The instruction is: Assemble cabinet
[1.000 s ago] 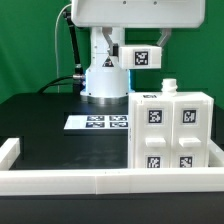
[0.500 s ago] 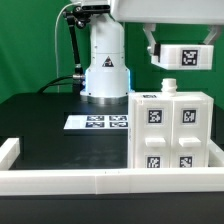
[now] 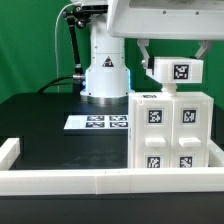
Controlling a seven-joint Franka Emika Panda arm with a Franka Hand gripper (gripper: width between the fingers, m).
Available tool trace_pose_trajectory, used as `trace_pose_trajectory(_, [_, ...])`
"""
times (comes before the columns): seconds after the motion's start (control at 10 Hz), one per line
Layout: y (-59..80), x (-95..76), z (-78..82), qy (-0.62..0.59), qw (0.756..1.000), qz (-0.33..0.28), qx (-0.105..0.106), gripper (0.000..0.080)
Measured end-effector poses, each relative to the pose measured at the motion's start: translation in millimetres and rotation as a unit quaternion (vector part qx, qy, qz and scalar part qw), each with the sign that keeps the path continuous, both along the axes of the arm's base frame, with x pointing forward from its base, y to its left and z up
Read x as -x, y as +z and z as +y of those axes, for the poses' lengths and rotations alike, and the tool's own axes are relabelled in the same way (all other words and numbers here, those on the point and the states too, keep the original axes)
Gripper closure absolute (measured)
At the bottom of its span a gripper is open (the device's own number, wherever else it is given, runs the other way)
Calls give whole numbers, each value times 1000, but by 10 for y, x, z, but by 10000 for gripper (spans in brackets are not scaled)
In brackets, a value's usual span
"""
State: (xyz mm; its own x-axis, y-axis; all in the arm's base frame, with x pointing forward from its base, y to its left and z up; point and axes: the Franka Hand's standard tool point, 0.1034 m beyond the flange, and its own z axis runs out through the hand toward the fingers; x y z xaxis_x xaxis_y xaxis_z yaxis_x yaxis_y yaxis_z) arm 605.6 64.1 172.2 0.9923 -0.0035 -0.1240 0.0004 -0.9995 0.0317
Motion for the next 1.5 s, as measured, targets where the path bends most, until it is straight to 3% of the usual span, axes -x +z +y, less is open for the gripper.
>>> trace_pose_trajectory(0.6, [-38,-37,-59,14,1000,-2,-1,238])
trace_pose_trajectory(0.8, [-113,-34,-37,16,1000,0,-1,238])
trace_pose_trajectory(1.5, [-115,-95,16,16,1000,-17,-1,238])
